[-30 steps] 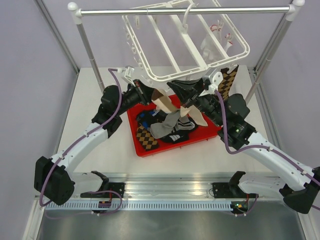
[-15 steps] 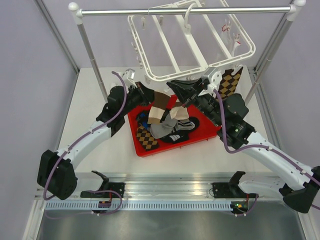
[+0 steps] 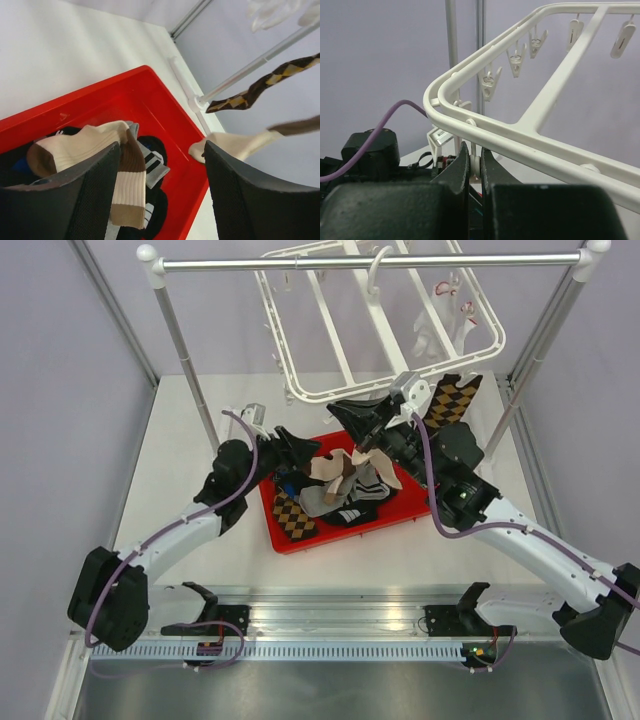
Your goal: Remove the socks clipped to the hanger
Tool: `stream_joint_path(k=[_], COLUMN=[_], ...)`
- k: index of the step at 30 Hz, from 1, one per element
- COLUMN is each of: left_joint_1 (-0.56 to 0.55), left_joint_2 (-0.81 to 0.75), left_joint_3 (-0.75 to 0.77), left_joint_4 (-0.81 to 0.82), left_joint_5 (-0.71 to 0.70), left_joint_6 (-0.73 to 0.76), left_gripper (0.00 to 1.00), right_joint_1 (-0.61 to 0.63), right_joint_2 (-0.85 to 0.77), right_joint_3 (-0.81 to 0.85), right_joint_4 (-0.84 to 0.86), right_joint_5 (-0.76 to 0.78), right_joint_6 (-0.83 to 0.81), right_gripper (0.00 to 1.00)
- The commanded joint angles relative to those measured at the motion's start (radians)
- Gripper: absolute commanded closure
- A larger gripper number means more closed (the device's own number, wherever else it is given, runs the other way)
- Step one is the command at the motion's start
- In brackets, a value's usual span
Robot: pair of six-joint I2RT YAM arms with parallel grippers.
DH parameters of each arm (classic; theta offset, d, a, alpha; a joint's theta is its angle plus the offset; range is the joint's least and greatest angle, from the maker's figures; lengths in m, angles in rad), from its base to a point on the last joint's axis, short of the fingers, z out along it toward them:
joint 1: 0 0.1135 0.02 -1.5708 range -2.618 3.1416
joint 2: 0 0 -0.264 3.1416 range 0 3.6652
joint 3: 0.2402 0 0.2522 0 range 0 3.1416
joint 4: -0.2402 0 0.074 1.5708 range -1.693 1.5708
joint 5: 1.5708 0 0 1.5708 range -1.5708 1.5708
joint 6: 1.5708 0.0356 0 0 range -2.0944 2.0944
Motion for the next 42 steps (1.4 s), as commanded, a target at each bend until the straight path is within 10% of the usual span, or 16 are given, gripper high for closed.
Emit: stream_joint_path(k=[1,24,38,42], left_joint_1=[-0.018,-0.099,-0.159,-0.162], left_joint_2=[-0.061,0.252,0.338,0.335], left_joint_3=[-0.057,0.017,0.126,0.142], left_joint_4=[0.232,0.754,0.641,0.589], left_joint_5=[0.026,0.395,0.363,0.348], left_joint_6=[0.073,0.02,0.078,0.084], left_gripper=[0.27,0.18,0.2,0.35], right_joint_1=[0.005,0.005,0.005,0.005], right_joint_2=[0.013,0.033,0.044,0.046], right_joint_3=[0.046,0.111,0.123,0.124], right_joint_4=[0.004,-0.047,-0.054,-0.056], right_joint_5=[0.012,0.01,0.003,0.004], right_joint_6=[0.01,0.011,0.013,0.014], right_gripper=[0.99,0.99,0.99,0.99])
